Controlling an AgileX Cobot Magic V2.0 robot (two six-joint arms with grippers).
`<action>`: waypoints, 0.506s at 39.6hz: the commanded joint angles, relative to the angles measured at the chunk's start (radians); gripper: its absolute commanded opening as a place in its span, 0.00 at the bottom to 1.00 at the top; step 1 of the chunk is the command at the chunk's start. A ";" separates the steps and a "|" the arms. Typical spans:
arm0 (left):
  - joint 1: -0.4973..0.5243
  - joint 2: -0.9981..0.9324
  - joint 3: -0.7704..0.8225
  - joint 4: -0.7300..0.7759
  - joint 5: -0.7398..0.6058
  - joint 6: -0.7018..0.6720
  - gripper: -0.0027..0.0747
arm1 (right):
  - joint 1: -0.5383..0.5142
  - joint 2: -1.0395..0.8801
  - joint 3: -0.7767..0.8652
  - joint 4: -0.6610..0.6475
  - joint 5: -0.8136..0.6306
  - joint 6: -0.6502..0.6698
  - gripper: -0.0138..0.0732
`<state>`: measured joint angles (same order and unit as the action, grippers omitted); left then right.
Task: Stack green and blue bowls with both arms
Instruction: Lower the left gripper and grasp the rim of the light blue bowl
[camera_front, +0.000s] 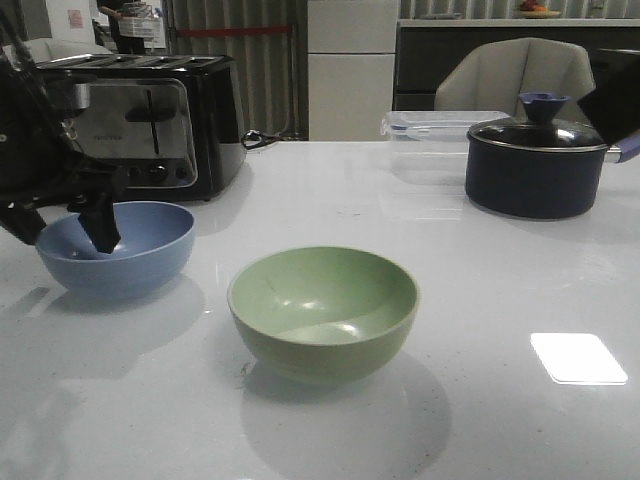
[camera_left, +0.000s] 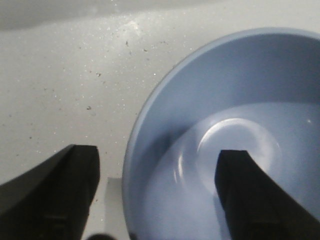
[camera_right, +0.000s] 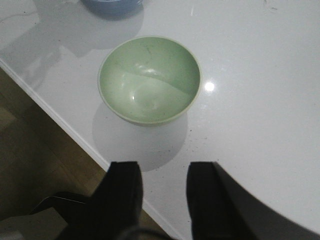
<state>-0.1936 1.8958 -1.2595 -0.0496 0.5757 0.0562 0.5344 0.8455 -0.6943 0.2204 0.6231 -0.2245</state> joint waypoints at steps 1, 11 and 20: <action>-0.002 -0.041 -0.036 0.001 -0.039 -0.010 0.54 | 0.000 -0.008 -0.027 -0.001 -0.057 -0.013 0.57; -0.002 -0.043 -0.039 0.031 -0.007 -0.010 0.18 | 0.000 -0.008 -0.027 -0.001 -0.057 -0.013 0.57; -0.005 -0.097 -0.075 0.026 0.096 -0.010 0.15 | 0.000 -0.008 -0.027 -0.001 -0.057 -0.013 0.57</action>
<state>-0.1936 1.8816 -1.2931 -0.0248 0.6551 0.0485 0.5344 0.8455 -0.6943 0.2204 0.6231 -0.2263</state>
